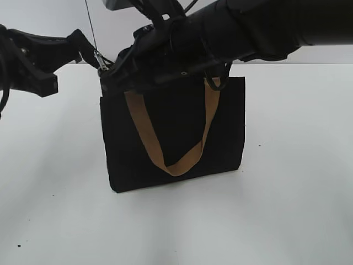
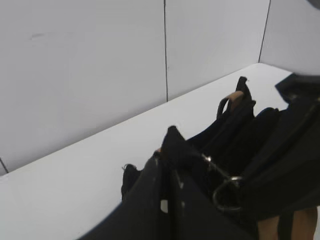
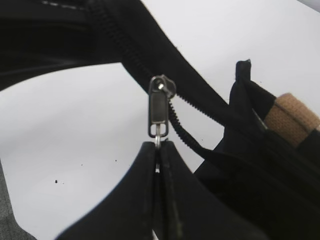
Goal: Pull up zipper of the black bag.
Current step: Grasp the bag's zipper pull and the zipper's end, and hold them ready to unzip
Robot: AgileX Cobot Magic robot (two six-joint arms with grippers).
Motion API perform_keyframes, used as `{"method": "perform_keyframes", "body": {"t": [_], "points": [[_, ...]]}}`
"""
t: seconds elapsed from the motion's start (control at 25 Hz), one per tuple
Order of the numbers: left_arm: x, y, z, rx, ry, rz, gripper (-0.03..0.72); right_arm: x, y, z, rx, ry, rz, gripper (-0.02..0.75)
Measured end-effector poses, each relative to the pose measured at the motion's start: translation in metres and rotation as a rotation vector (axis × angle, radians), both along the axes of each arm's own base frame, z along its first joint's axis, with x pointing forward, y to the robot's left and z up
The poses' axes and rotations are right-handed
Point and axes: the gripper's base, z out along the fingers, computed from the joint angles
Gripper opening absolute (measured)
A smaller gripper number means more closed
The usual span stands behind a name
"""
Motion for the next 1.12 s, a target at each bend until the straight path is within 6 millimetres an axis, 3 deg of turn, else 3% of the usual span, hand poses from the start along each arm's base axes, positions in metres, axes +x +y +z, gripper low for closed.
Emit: {"method": "perform_keyframes", "body": {"t": [0.36, 1.12], "points": [[0.003, 0.01, -0.014, 0.137, 0.091, 0.1, 0.005, -0.005, -0.006, 0.012, 0.03, 0.048, 0.025, -0.013], [0.003, 0.016, -0.021, 0.213, 0.154, 0.167, 0.005, 0.032, -0.073, 0.005, 0.001, 0.224, -0.152, -0.013]]}}
